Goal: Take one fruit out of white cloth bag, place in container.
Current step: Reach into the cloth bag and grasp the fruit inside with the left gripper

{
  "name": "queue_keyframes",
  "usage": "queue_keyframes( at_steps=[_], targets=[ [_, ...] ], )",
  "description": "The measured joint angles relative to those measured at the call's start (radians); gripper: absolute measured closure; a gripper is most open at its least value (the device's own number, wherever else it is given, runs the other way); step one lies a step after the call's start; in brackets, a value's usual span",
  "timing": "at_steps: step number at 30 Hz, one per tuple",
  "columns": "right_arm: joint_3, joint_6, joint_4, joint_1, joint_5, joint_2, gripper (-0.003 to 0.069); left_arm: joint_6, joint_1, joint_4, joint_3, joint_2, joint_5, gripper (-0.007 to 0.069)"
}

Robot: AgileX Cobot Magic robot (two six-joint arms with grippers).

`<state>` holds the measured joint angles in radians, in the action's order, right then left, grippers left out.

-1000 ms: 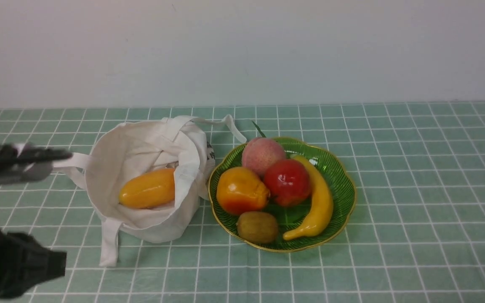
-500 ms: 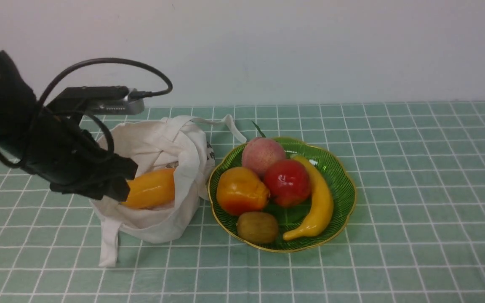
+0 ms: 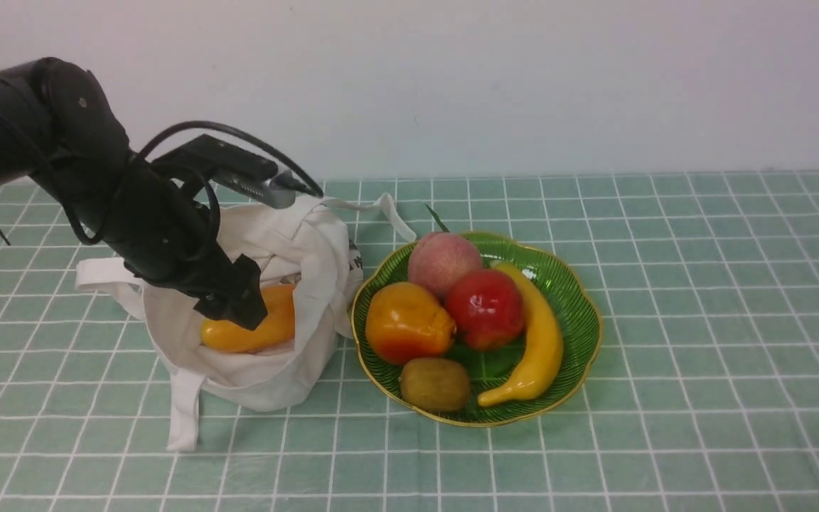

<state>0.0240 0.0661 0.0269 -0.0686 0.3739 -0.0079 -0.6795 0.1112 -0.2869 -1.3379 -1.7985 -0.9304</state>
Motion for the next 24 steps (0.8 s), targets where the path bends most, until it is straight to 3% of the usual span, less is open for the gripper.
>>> queue_keyframes(
  at_steps=[5,21,24],
  targets=[
    [0.000,0.000,0.000,0.000,0.000,0.000,0.0671,-0.066,0.000,-0.002,-0.001,-0.027,0.035,0.0026],
    [0.000,0.000,0.000,0.000,0.000,0.000,0.0671,-0.111,0.002,0.001,-0.001,-0.204,0.197,0.0048],
    [0.000,0.000,0.000,0.000,0.000,0.000,0.0671,-0.111,0.002,0.001,-0.001,-0.213,0.201,0.0111]
  ],
)
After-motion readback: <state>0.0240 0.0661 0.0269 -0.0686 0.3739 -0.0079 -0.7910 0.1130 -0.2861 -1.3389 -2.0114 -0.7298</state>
